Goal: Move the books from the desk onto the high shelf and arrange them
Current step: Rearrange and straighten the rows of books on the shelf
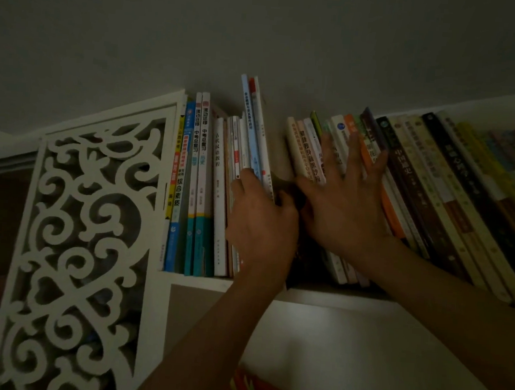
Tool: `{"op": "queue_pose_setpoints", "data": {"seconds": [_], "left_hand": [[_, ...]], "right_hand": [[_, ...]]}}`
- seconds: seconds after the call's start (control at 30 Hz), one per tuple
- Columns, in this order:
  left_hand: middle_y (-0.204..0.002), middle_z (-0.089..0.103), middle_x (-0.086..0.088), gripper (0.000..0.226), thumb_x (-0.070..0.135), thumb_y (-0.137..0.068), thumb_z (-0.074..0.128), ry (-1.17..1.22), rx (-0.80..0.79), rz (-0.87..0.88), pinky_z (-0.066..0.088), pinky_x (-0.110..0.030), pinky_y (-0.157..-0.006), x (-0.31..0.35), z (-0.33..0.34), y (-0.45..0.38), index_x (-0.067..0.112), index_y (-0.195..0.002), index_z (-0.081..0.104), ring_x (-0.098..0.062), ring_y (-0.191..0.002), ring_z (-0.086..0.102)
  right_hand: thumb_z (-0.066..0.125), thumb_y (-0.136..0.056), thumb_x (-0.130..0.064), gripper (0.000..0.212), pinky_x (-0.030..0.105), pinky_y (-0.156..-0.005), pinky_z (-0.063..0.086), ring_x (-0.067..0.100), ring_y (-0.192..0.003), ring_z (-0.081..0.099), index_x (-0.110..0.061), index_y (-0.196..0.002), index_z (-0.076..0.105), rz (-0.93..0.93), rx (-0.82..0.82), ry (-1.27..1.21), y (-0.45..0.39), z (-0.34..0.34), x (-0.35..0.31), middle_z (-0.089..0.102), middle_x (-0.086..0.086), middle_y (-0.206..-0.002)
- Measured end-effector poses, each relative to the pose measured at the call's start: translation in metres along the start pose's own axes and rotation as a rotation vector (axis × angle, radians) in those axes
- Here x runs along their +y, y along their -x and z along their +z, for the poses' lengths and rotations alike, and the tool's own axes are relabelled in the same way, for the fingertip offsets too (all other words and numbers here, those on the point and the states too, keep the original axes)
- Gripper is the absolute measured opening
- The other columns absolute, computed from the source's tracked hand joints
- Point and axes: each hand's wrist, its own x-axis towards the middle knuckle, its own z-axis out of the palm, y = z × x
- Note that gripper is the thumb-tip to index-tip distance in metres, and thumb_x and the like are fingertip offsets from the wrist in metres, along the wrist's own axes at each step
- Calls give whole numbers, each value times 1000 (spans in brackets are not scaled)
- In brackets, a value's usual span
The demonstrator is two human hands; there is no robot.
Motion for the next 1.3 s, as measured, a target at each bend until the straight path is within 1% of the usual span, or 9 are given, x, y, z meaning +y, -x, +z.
{"op": "queue_pose_setpoints", "data": {"seconds": [0.2,0.33,0.53,0.7,0.83,0.93,1.03,1.13,1.3], "left_hand": [[-132,39,-11,58,30,-83,61,-154,9,29,30,-37,-100,-8,29,-9,12,-132,36,-27,-122,35],[-132,37,-17,74,36,-79,62,-174,33,137,28,-43,-99,-10,37,-9,16,-143,29,-32,-119,35],[-141,26,-8,73,68,-85,26,-301,-100,543,25,-48,-105,-56,13,-13,31,-147,17,-24,-126,21],[-153,14,-10,74,67,-80,31,-302,-168,518,17,-63,-109,-59,7,-15,39,-146,12,-29,-139,8],[-157,-8,-6,80,67,-82,44,-400,-246,421,2,-62,-110,-45,10,-13,46,-145,0,-30,-143,-7],[-156,-19,-5,82,66,-83,45,-455,-293,390,5,-61,-110,-39,12,-13,47,-144,-6,-32,-143,-11],[-154,-24,-4,79,73,-81,30,-368,-344,390,-1,-60,-110,-45,14,-13,45,-144,-10,-31,-143,-16],[-155,-21,2,69,68,-84,6,-237,-303,486,-14,-47,-110,-56,12,-5,39,-145,-9,-19,-142,-18],[-155,-15,10,59,49,-93,3,-210,-272,546,-8,-38,-116,-64,16,5,28,-148,-7,-9,-142,-18]], "right_hand": [[46,-74,-36,31,72,-99,-6,54,-137,8,-24,-94,66,-2,17,4,2,-3,8,20,26,-152],[35,-76,-37,37,72,-101,-2,52,-138,7,-26,-94,65,14,11,13,5,-4,11,18,24,-153],[28,-77,-44,46,71,-103,1,52,-139,8,-31,-102,65,-12,-10,2,6,-11,10,16,21,-154],[34,-79,-46,47,67,-104,-1,51,-139,8,-34,-117,60,-100,-8,-12,7,-12,22,18,22,-154],[36,-79,-45,46,65,-104,-2,51,-139,8,-33,-117,59,-95,1,-2,6,-12,23,18,22,-154],[40,-81,-43,42,66,-104,-1,52,-139,9,-33,-117,60,-99,1,6,7,-10,22,18,22,-154],[34,-87,-46,45,66,-104,0,51,-139,12,-34,-123,57,-82,-20,19,8,-12,17,19,22,-153],[17,-94,-50,54,61,-106,1,46,-140,16,-34,-143,34,-38,-53,12,9,-18,9,21,19,-154],[9,-98,-45,57,55,-111,7,37,-142,19,-23,-148,23,-10,-68,37,32,-18,13,23,14,-154]]}}
